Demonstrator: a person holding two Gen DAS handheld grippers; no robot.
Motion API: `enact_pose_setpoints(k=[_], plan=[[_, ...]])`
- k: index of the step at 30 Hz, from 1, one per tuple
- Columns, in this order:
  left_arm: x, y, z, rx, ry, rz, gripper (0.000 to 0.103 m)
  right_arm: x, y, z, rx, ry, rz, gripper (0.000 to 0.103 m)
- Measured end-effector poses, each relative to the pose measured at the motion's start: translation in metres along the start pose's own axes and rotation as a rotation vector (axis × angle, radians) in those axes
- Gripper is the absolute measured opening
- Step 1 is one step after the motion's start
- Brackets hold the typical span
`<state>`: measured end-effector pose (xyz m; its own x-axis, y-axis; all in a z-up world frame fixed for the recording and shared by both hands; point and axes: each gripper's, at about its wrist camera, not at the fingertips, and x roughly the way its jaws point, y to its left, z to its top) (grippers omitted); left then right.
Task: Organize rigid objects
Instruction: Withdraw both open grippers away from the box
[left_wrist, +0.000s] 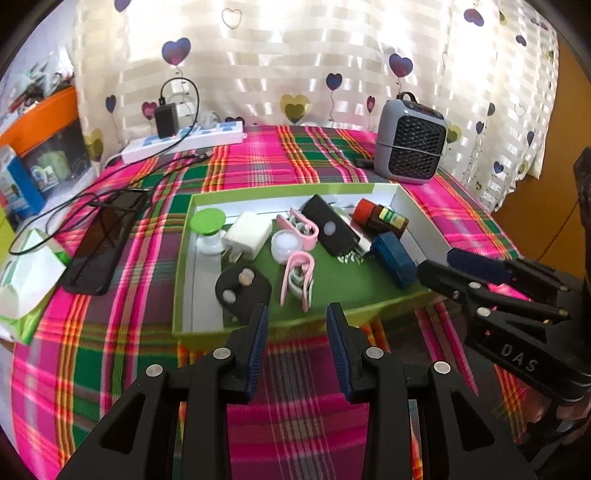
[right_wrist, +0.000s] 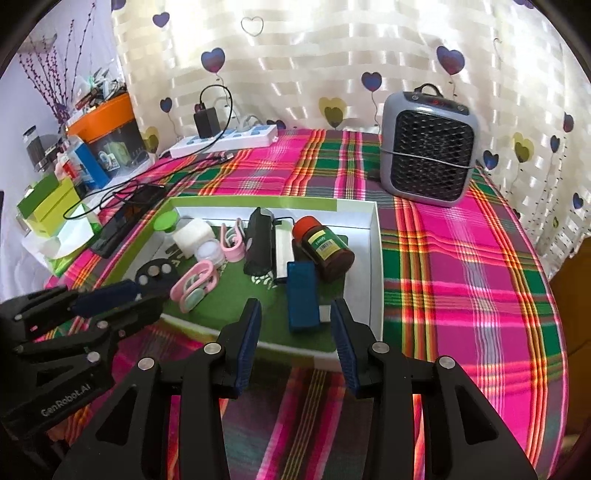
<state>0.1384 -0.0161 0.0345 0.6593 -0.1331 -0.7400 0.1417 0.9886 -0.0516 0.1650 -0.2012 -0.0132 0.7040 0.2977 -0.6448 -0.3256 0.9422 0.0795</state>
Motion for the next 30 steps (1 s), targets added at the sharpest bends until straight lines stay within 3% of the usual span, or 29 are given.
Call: enact_pose_setpoints(k=[7, 10, 18, 30], plan=[[-0.012, 0.003, -0.019, -0.027, -0.002, 0.009, 0.032, -0.015, 0.008, -0.015, -0.004, -0.013, -0.027, 0.040], [-0.015, 0.003, -0.028, -0.014, -0.016, 0.059, 0.032, -0.015, 0.010, -0.024, -0.001, 0.005, -0.040, 0.040], [-0.008, 0.001, -0.052, -0.009, 0.066, 0.067, 0.032, -0.013, 0.010, -0.049, 0.015, 0.059, -0.085, 0.041], [-0.009, -0.004, -0.065, -0.015, 0.078, 0.072, 0.032, -0.012, 0.008, -0.068, 0.042, 0.105, -0.107, 0.041]])
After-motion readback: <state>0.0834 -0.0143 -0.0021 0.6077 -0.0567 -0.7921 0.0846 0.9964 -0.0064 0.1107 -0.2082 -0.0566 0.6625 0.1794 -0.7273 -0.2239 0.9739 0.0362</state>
